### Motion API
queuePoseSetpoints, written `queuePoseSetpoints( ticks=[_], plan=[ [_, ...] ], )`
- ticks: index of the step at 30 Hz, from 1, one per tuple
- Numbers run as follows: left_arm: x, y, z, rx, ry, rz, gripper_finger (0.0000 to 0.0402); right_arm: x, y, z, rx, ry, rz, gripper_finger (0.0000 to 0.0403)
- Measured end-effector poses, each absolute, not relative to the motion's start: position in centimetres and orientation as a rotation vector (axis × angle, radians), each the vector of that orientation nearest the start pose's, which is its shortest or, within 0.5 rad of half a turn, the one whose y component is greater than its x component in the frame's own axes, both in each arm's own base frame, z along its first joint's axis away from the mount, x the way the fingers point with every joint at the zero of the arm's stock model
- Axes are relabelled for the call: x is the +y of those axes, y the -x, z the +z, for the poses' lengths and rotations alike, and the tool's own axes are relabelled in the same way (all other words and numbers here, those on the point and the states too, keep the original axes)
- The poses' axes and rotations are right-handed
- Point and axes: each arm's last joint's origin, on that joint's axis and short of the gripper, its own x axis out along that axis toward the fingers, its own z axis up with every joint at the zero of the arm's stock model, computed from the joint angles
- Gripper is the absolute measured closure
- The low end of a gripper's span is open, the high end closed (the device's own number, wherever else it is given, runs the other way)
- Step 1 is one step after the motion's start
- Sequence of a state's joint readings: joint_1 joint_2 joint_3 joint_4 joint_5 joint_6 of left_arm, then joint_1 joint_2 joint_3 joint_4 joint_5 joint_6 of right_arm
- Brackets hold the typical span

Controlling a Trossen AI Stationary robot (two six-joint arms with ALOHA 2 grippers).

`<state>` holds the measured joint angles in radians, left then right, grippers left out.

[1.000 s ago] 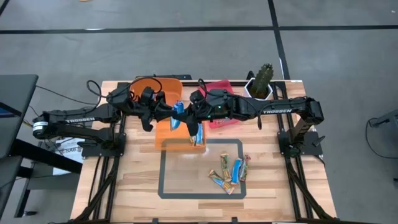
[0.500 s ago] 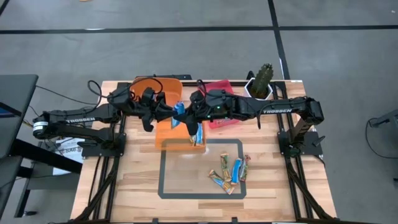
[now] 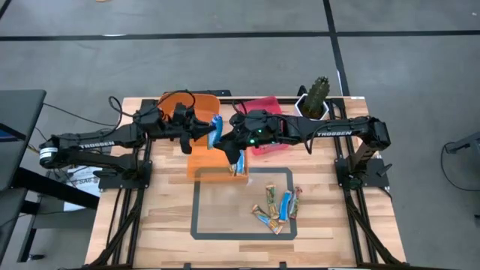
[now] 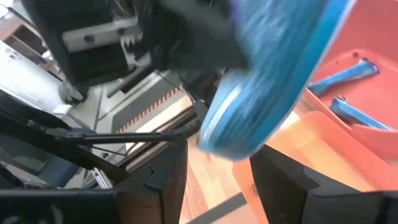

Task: Pick and place Granola Bars by type
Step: Put the blue granola bar into the top orange bin

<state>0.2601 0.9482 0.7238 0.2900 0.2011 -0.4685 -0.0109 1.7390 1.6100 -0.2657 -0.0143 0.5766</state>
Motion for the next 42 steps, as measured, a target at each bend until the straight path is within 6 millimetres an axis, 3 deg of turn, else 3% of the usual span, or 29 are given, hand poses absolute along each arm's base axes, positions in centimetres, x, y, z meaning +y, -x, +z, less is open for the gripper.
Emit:
queuePoseSetpoints(
  ticks=[10,25,42],
  plan=[
    [7.5,-20.1,32.2,-0.05,0.459,0.21,0.0387,-0.4,-40.1,34.9,0.45,-0.583,-0.129,0.0212],
    [11.6,-17.9,30.5,0.071,0.456,0.513,0.0386,-0.4,-40.0,34.7,0.471,-0.582,-0.135,0.0208],
    [14.4,-14.5,27.9,0.284,0.505,0.929,0.0386,-0.7,-39.7,34.1,0.525,-0.59,-0.186,0.0206]
  ],
)
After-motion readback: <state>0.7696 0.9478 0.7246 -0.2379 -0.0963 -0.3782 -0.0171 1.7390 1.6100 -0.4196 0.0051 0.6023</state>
